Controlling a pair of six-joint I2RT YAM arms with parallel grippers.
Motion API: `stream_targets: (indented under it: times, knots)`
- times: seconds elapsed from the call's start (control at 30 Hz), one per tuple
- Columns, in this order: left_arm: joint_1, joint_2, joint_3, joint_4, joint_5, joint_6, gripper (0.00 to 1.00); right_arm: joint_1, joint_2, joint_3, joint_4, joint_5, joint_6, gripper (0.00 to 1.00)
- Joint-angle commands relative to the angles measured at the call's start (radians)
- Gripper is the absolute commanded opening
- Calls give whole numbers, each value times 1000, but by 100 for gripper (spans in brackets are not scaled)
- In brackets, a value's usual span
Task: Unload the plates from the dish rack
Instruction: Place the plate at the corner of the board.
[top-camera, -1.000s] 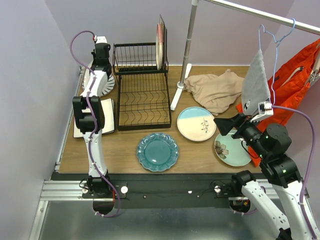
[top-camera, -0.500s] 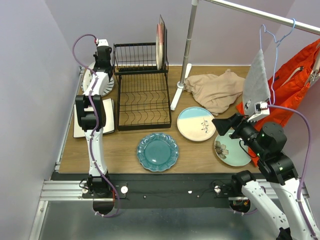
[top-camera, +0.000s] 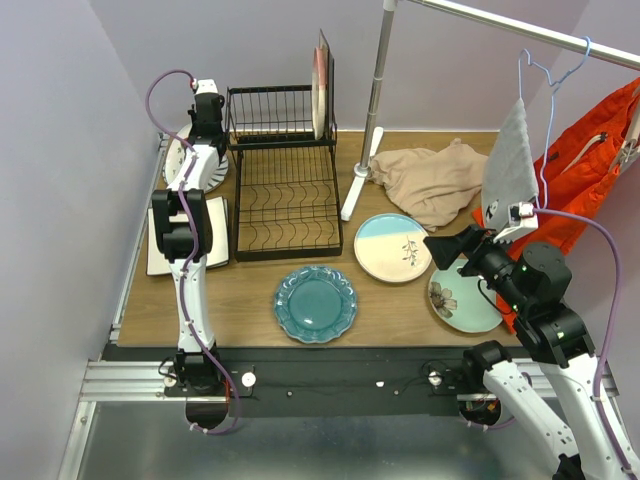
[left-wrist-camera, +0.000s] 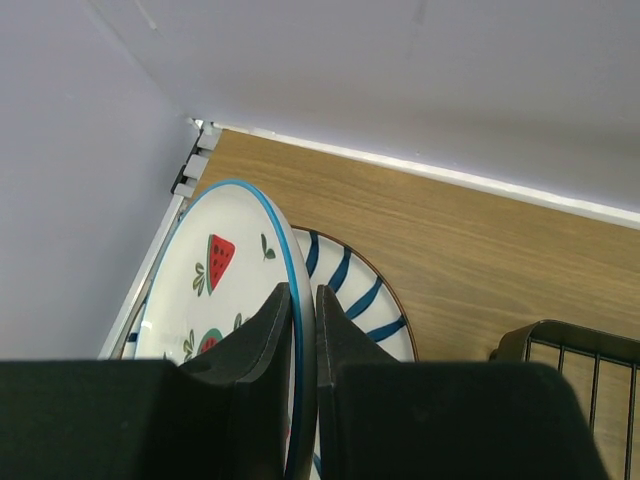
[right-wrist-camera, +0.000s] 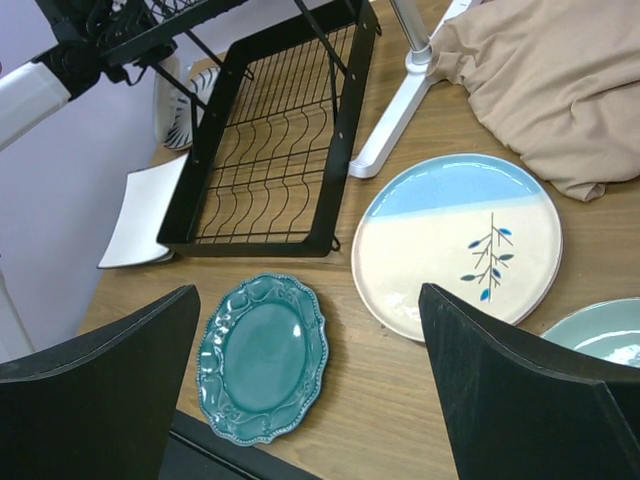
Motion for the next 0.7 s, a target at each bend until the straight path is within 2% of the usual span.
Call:
stream_targets:
  times: [0.0, 0.3, 0.67]
  knots:
    - [10, 25, 25, 16, 31, -72, 13, -2, 2, -10, 35, 23, -15, 99]
    - [12, 40, 16, 6, 106, -170, 16, -2, 5, -5, 43, 24, -23, 99]
    - [18, 29, 1, -1, 155, -253, 13, -2, -6, -15, 45, 29, -26, 99]
